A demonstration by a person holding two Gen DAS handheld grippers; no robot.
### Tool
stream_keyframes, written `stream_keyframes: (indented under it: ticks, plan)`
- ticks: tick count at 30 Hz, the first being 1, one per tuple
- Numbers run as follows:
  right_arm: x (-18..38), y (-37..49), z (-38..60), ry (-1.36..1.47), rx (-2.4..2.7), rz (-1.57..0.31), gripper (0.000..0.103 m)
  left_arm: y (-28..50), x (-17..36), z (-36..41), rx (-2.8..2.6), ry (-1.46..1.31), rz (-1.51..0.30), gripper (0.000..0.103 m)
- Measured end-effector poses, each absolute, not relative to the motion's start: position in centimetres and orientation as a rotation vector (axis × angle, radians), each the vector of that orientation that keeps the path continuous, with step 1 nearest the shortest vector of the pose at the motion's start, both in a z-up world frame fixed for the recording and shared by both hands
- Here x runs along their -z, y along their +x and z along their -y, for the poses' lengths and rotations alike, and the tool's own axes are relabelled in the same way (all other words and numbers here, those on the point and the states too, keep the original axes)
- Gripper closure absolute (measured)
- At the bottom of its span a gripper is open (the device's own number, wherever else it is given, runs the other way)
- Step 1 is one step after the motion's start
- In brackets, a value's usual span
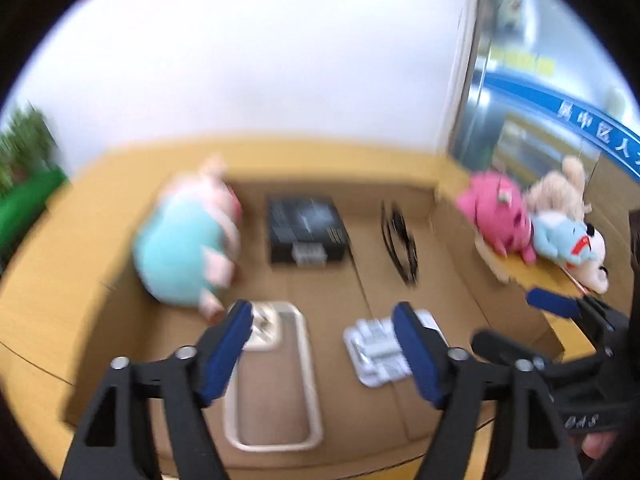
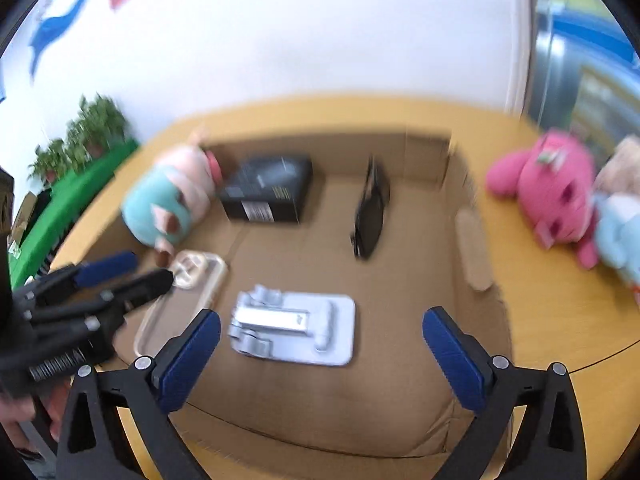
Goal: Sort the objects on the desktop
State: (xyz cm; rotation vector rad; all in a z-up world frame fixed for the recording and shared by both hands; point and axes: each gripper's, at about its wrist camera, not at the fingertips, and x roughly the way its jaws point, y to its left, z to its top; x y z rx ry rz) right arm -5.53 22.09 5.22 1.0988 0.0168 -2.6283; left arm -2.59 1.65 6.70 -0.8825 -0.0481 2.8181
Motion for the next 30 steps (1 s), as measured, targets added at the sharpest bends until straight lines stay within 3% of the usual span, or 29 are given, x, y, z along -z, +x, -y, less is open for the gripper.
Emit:
stream_keyframes:
  ticks: [4,8,12,14,21,30]
  plan:
    - [-4.8,-1.0,-20.7,0.870,2.728,-0.036,0.000,0.7,-5.8,-0.5,-2.973,-0.659,-0.106,0.023]
    - [-3.2,0.6,-20.2,0.735,2.779,0.018,0.000,0.6,-3.1,0.4,-2.998,-0.729,-0.113,0.023]
    - [-1.4,0.2,-20.4,0.775,2.819,0.057,0.000,0.3,-1.1,1.1,-2.995,-0.791,0.018,0.023]
    - [-0.6,0.3,-20.3,0.772,2.849,0.016,0.000,0.8,-0.5,0.6,-3.040,-0.751,-0.066,0.021]
    - [0.0,0.5,-20.3,0.731,2.867,-0.021,0.000,1.0,-0.1,0.5,-3.059,-0.754,-0.057,0.014]
    - [0.0,0.2,-20.4,0.736,2.862,-0.022,0.000,0.9,-0.1,0.5,-3.057,-0.754,-0.056,0.014]
